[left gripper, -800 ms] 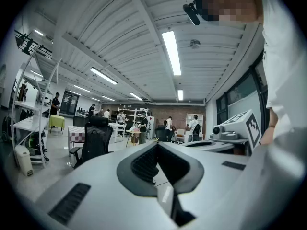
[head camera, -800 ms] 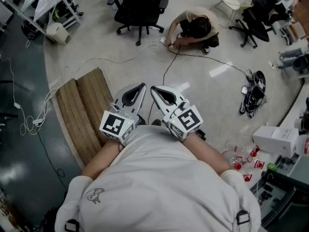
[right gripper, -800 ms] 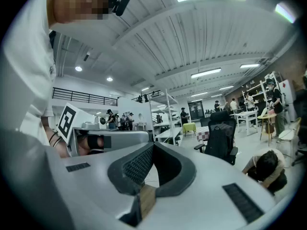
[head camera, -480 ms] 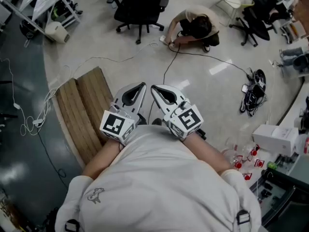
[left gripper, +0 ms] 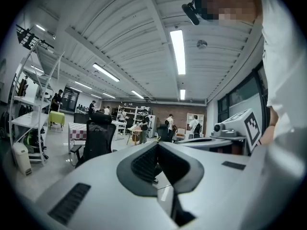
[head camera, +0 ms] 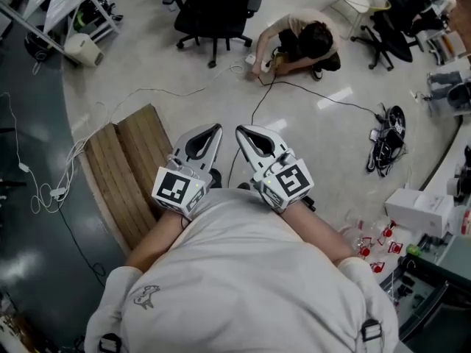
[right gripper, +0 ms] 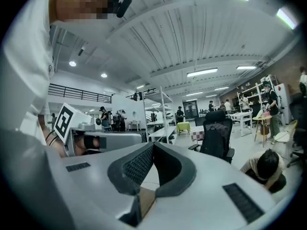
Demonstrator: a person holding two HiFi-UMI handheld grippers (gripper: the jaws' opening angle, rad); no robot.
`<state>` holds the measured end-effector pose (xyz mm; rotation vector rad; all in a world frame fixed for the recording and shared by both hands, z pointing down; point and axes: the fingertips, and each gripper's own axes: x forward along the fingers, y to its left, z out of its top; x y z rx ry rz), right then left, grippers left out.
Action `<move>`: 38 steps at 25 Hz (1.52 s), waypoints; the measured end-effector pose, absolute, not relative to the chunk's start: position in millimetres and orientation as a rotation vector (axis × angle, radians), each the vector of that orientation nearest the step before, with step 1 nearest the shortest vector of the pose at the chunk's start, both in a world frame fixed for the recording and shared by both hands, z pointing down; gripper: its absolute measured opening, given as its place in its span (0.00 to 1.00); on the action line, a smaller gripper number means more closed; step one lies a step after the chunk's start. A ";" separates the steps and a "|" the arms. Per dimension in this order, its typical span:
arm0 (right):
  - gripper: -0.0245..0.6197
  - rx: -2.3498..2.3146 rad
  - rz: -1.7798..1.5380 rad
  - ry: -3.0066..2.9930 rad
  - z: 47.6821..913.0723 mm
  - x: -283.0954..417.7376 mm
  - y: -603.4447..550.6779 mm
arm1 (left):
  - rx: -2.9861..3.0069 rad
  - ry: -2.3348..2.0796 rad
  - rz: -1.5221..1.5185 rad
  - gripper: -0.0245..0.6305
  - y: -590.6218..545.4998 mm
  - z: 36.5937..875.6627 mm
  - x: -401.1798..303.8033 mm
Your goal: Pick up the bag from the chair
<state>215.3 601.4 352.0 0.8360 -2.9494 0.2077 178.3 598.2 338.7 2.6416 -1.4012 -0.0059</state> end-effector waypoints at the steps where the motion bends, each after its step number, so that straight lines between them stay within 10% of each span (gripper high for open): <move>1: 0.09 0.831 0.204 -2.946 353.3 207.1 594.2 | 2.642 -1.396 -0.009 0.05 590.2 338.8 170.0; 38: 0.09 0.764 0.274 -2.946 361.4 50.5 332.3 | 2.620 -1.454 0.070 0.05 338.8 339.2 0.7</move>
